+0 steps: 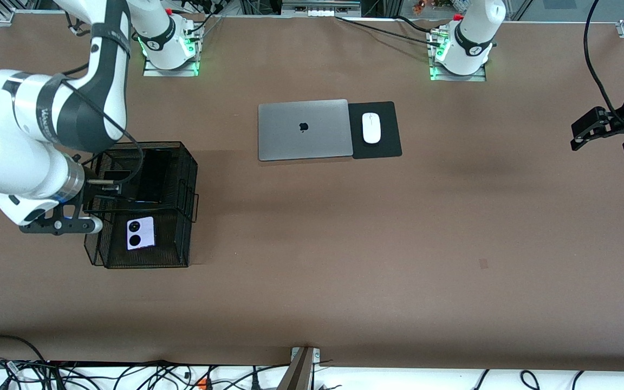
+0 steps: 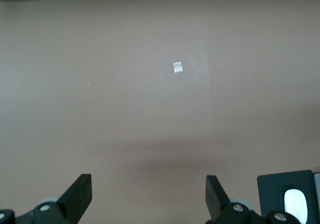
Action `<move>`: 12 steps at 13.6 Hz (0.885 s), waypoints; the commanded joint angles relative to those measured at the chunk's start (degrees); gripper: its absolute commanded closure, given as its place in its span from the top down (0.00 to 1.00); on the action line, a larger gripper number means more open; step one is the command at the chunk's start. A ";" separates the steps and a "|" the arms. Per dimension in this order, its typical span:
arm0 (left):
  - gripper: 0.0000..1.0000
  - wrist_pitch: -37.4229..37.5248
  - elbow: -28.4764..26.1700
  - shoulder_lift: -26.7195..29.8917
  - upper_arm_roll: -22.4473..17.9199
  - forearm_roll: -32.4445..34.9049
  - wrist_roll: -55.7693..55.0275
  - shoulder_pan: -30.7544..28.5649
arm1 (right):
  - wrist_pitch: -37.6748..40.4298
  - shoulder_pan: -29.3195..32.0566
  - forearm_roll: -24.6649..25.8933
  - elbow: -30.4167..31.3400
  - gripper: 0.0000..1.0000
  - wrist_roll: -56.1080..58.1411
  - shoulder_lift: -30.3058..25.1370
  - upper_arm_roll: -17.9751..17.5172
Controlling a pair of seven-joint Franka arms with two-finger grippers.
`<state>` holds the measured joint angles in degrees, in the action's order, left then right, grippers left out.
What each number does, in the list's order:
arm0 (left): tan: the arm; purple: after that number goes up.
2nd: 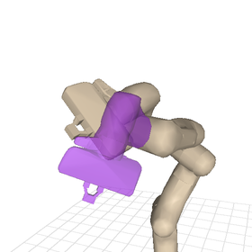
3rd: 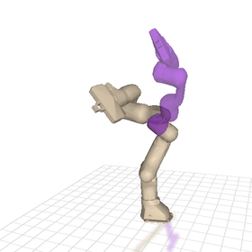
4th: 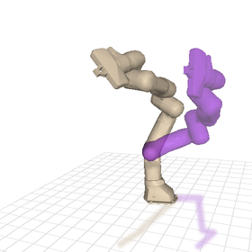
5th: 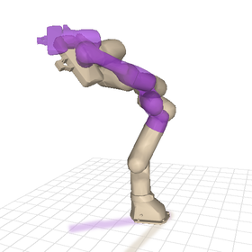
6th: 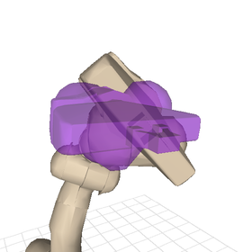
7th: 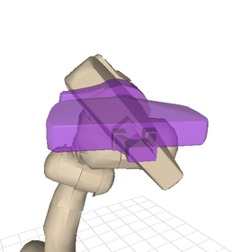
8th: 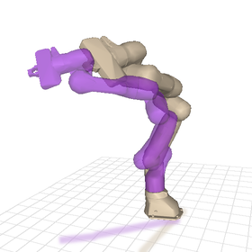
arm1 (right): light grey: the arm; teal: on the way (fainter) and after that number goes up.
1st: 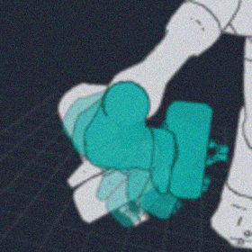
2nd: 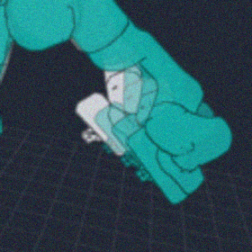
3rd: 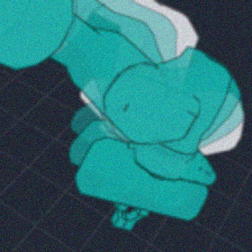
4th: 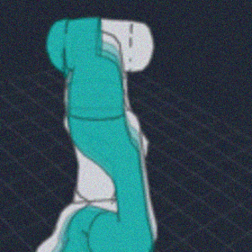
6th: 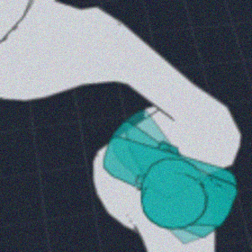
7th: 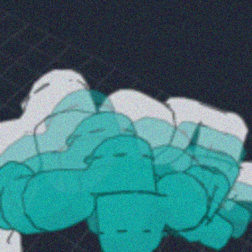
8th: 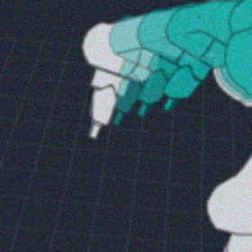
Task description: Place phones with both arms
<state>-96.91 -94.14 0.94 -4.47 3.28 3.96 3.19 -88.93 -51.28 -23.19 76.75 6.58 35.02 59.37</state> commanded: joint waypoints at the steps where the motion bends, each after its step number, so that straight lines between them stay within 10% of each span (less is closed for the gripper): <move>1: 1.00 0.67 1.68 -0.76 -0.01 -0.64 -0.09 -0.20 | -3.96 1.52 9.26 8.03 1.00 -4.98 -12.39 -9.14; 6: 1.00 0.76 1.59 -0.76 -0.01 -0.64 0.00 -0.20 | -4.24 23.72 23.61 15.35 1.00 -9.48 -28.05 -36.73; 12: 1.00 0.76 1.59 -0.76 -0.01 -0.64 -0.09 -0.29 | -0.73 47.48 26.35 16.50 1.00 -7.37 -34.31 -55.83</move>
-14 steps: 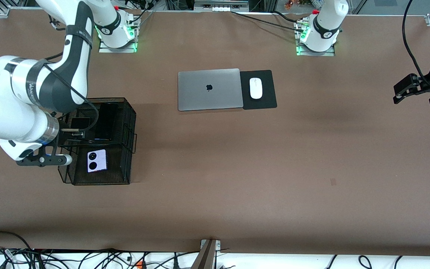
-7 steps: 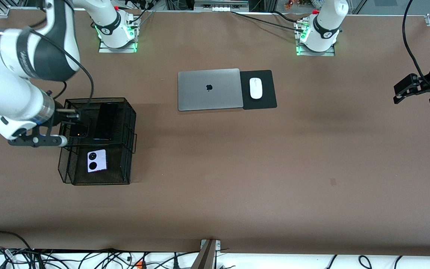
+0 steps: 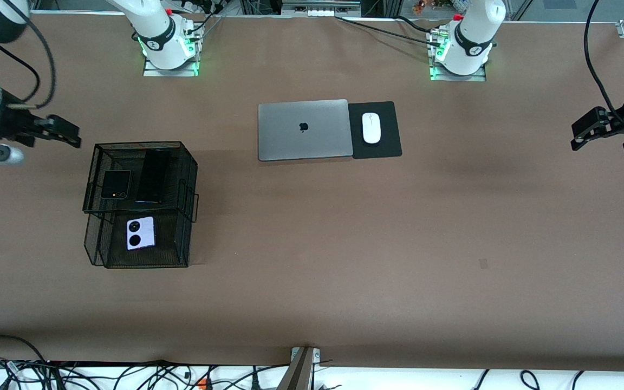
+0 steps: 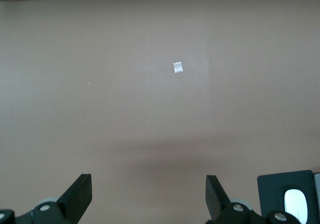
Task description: Place phones with both arms
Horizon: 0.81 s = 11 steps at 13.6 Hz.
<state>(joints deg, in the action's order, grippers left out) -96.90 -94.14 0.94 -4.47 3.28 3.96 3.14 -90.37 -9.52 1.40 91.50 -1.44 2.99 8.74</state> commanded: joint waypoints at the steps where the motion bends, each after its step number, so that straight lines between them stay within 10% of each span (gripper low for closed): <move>1: 1.00 0.66 1.59 -0.76 -0.01 -0.64 0.00 -0.15 | 1.42 8.00 1.85 1.49 1.00 0.73 -2.46 -6.70; 11: 1.00 0.75 1.59 -0.76 -0.01 -0.73 0.00 -0.24 | 0.72 10.84 1.33 0.87 1.00 0.82 -2.28 -8.39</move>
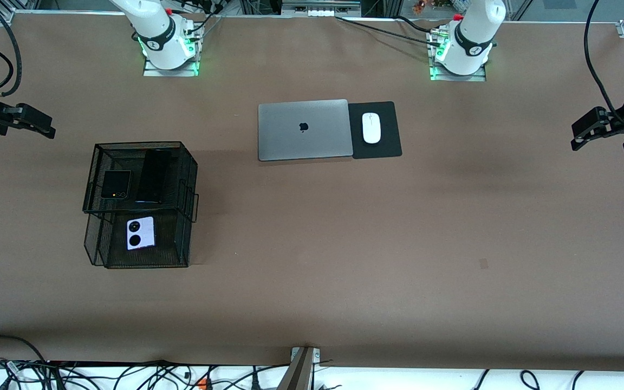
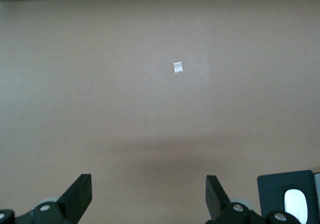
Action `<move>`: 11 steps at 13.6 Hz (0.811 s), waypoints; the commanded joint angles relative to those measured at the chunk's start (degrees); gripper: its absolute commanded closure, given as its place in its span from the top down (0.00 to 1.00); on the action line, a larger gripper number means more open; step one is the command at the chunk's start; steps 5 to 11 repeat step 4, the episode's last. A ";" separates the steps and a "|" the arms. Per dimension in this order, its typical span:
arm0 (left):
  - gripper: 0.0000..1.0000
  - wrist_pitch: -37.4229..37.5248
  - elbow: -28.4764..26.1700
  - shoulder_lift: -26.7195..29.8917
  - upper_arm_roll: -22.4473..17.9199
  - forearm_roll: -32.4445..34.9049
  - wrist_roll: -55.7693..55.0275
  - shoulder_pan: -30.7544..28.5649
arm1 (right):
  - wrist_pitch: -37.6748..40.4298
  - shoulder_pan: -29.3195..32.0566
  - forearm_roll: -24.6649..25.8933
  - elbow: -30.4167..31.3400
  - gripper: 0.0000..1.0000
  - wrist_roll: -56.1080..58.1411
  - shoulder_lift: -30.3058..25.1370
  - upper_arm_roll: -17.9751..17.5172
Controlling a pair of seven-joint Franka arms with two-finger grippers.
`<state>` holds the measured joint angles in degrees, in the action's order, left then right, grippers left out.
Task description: Place phones with both arms
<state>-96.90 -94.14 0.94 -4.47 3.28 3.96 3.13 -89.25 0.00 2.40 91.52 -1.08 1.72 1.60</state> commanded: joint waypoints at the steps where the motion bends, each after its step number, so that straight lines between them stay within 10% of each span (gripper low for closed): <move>1: 1.00 0.75 1.59 -0.76 -0.01 -0.65 0.00 -0.23 | -0.31 1.32 0.23 0.85 1.00 0.38 -1.01 -1.25; 11: 1.00 0.75 1.59 -0.76 -0.01 -0.64 0.00 -0.23 | -0.05 1.32 0.15 0.85 1.00 -0.06 -1.01 -1.25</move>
